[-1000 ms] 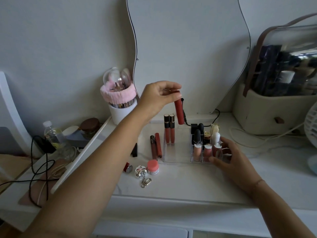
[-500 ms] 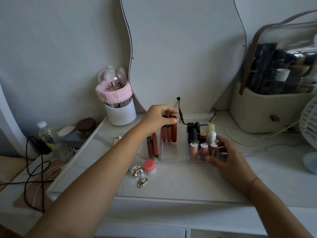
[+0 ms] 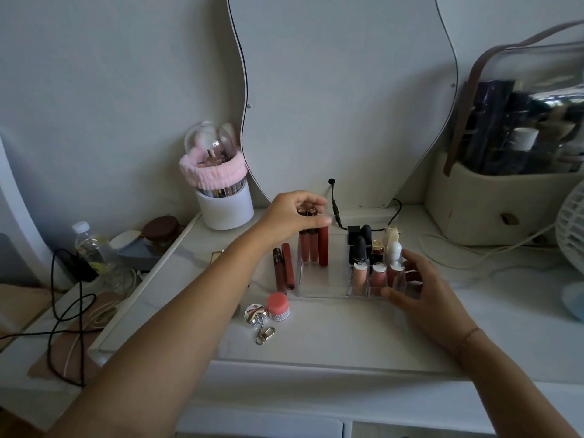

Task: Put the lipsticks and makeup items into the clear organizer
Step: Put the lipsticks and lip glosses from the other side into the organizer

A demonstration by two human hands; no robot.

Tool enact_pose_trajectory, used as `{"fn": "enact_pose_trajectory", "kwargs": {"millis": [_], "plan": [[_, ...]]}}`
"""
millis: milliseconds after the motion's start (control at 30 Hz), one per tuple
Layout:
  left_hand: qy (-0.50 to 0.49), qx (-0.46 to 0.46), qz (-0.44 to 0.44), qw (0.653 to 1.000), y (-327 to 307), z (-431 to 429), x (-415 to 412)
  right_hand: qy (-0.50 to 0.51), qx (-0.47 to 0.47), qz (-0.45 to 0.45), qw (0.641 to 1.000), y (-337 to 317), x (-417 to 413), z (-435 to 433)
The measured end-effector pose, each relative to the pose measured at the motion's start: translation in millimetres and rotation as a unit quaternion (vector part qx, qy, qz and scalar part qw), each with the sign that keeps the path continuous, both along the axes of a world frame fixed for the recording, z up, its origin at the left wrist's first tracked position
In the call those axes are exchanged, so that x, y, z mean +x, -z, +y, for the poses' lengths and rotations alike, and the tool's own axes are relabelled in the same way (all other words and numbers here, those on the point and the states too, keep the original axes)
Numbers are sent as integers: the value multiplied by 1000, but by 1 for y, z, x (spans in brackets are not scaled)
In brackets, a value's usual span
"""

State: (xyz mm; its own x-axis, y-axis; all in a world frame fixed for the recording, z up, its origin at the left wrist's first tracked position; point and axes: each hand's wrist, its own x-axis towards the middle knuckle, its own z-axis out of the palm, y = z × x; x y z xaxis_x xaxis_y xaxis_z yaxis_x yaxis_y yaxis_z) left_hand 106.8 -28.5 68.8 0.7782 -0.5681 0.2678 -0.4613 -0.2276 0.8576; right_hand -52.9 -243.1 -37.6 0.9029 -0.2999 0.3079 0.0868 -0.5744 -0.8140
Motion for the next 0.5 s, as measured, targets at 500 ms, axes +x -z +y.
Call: {"fn": "enact_pose_trajectory", "kwargs": {"millis": [500], "plan": [[-240,268,-27,933,60,95,55,-1,-1,10,1000,-7,-4,4]]}}
